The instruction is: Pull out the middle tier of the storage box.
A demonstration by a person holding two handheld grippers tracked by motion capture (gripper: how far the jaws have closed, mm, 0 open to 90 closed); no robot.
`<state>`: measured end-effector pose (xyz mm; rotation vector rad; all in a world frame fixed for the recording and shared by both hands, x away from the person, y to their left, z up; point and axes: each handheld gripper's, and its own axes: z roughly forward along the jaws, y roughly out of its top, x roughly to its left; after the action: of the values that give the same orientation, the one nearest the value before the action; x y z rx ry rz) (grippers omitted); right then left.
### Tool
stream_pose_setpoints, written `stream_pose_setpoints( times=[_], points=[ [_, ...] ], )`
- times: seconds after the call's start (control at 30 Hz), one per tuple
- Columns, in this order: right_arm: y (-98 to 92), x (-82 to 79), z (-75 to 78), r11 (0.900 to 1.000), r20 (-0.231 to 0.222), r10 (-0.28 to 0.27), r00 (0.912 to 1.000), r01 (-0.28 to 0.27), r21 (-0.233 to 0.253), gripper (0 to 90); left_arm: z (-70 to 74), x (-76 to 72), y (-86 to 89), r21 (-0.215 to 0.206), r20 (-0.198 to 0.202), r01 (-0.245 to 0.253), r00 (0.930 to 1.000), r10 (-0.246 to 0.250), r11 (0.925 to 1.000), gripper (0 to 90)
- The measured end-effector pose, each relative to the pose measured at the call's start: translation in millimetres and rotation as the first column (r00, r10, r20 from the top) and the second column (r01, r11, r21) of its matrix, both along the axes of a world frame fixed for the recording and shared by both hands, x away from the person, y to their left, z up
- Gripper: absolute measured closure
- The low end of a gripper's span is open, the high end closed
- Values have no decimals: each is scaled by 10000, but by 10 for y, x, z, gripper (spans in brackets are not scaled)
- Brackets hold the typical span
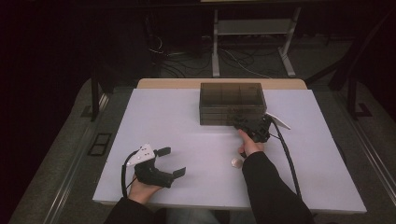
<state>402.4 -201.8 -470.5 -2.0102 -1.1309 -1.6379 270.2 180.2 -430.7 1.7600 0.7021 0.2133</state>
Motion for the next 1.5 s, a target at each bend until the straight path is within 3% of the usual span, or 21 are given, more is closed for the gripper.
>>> stream_pose_setpoints(
  times=[0.47, 0.73, 1.27, 1.5],
  points=[
    [7, 36, -48, 9988, -227, -353, 9991, 361, 333, 651, 0, 2, 2, 5, 17, -53, 10000, 53, 10000, 0],
    [41, 26, -28, 9970, -105, -615, 9981, 619, 454, 746, 1, 1, 4, 20, 27, -124, 9999, 124, 9999, 0],
    [69, 24, -9, 9922, -436, -847, 9954, 883, 879, 803, 0, 2, -1, 47, 39, -79, 10000, 79, 10000, 0],
    [67, 29, -3, 9867, -881, -905, 9920, 1013, 1275, 810, 0, 1, -8, 82, 31, -55, 10000, 55, 10000, 0]
  ],
)
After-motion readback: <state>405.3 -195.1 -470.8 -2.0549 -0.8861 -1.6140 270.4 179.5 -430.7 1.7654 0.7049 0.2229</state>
